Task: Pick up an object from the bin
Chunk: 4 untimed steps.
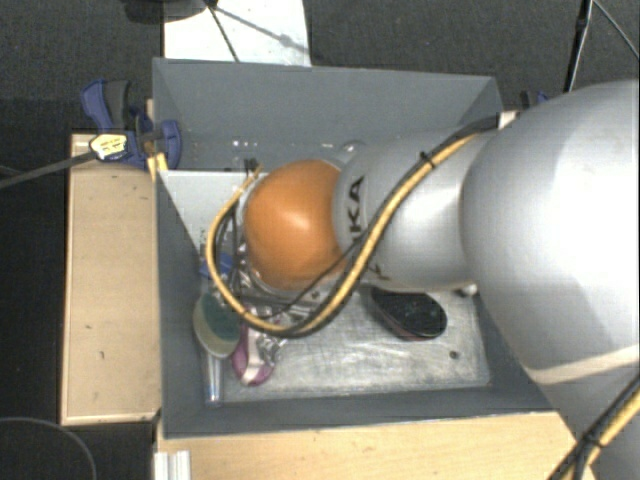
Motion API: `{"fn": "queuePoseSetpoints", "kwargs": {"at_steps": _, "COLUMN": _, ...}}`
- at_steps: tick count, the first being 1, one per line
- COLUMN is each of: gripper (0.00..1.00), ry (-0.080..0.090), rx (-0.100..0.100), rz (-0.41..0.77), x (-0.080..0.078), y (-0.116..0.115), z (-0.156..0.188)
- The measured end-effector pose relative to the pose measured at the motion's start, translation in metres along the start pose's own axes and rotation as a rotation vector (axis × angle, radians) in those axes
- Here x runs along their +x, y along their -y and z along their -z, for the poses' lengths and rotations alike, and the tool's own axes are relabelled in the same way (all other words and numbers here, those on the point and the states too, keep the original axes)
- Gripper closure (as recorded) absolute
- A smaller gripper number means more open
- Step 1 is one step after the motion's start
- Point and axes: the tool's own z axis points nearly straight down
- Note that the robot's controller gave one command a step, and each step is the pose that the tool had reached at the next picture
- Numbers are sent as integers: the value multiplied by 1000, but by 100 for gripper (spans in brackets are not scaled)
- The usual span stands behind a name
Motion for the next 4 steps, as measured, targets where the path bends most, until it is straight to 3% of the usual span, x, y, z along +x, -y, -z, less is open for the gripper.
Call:
{"fn": "queuePoseSetpoints", "kwargs": {"at_steps": 1, "gripper": 100, "ry": -28, "rx": -7, "rz": 5, "x": 5, "y": -3, "z": 0}}
{"fn": "queuePoseSetpoints", "kwargs": {"at_steps": 2, "gripper": 100, "ry": -29, "rx": -23, "rz": 32, "x": -29, "y": 21, "z": 271}}
{"fn": "queuePoseSetpoints", "kwargs": {"at_steps": 3, "gripper": 100, "ry": -43, "rx": -34, "rz": 215, "x": -19, "y": 18, "z": 150}}
{"fn": "queuePoseSetpoints", "kwargs": {"at_steps": 4, "gripper": 100, "ry": -45, "rx": -29, "rz": -3, "x": -12, "y": 9, "z": 93}}
